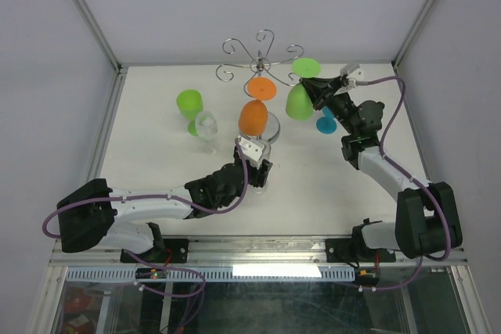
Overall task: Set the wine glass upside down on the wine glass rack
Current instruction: Move the wine glass to the center of the board.
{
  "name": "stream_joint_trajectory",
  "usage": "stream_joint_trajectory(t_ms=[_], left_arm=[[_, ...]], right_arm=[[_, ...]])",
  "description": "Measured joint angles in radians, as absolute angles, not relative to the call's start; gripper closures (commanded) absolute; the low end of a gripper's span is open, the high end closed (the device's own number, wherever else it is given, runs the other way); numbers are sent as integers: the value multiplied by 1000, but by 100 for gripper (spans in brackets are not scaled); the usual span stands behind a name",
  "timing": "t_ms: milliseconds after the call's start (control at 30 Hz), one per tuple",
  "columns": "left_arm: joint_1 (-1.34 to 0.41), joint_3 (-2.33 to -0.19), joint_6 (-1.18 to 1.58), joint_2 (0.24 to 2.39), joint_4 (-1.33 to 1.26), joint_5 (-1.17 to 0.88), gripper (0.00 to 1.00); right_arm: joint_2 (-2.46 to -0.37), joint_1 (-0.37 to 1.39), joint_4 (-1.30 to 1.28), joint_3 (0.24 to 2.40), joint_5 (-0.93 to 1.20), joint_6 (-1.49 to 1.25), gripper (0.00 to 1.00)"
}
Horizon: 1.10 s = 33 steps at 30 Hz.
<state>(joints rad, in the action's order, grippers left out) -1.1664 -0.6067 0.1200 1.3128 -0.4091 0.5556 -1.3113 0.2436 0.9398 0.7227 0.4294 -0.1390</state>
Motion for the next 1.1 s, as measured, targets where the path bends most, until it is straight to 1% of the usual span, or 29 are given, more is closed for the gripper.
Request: stream_joint_trajectory(t_ms=[367,1100], left_arm=[[-1166,-607,121,1312,-403,576,56],[-1166,-606,140,1302,-388,594,56]], right_arm=[[-1375,242,962,766,545,-163,100],[-1449,237,1033,808,691,-239,100]])
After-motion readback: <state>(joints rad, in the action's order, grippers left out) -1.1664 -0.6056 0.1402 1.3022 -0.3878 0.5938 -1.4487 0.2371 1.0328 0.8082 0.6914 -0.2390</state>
